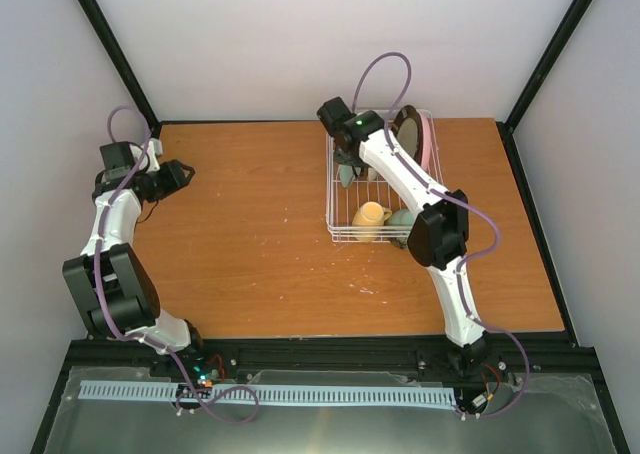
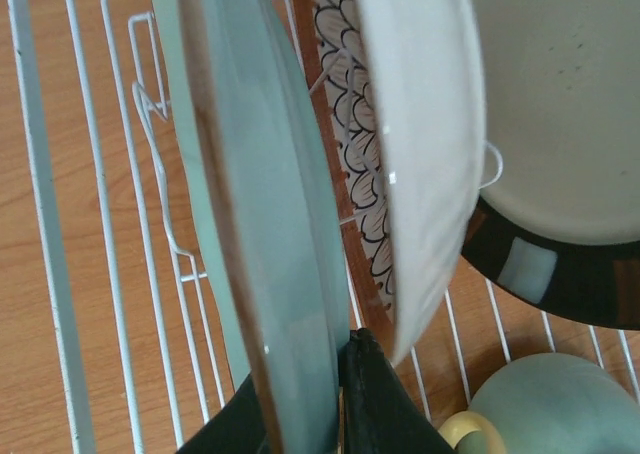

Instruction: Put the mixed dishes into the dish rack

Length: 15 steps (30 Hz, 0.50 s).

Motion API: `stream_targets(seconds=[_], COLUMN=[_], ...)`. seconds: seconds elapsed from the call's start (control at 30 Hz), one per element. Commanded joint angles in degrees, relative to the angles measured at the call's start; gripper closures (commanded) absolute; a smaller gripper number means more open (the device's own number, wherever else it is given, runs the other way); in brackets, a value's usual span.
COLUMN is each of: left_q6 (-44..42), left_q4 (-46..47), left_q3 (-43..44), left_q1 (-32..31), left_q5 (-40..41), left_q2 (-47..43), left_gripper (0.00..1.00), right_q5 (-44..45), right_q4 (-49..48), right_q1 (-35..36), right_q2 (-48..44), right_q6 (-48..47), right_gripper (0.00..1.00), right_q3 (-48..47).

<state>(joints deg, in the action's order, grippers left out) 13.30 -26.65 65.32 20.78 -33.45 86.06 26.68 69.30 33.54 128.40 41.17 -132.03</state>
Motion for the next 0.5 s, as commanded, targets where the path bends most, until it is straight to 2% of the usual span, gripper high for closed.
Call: stream_targets(seconds=[0.0, 0.2, 0.27, 0.33, 0.4, 0.47], left_q6=[-1.4, -1.6, -1.6, -1.5, -1.4, -1.4], left_q4=[0.2, 0.3, 0.3, 0.5, 0.6, 0.5], left_q3=[0.3, 0.6, 0.6, 0.6, 0.5, 0.4], left_q1=[0.5, 0.5, 0.6, 0.6, 0.6, 0.5], left_q5=[0.4, 0.4, 0.4, 0.2, 0.1, 0.1], left_q2=[-0.1, 0.8, 1.1, 1.2, 1.4, 1.5], left_gripper=[0.46, 0.46, 0.46, 0.46, 0.46, 0.46], right_q5=[2.5, -0.5, -1.0, -1.2, -1.4, -1.9], right_q4=[-2.9, -3.5, -3.6, -4.1, -4.8, -6.2], right_q1=[0.1, 0.2, 0.2, 0.2, 0.2, 0.2], right_q2=[1.0, 2.9, 3.0, 2.8, 2.5, 1.7], right_q6=[-1.2, -2.0, -2.2, -2.4, -2.7, -3.2], right_gripper=[0.97, 0.96, 0.83, 0.74, 0.59, 0.55], right_q3=[-4.0, -4.8, -4.8, -4.8, -4.5, -3.3])
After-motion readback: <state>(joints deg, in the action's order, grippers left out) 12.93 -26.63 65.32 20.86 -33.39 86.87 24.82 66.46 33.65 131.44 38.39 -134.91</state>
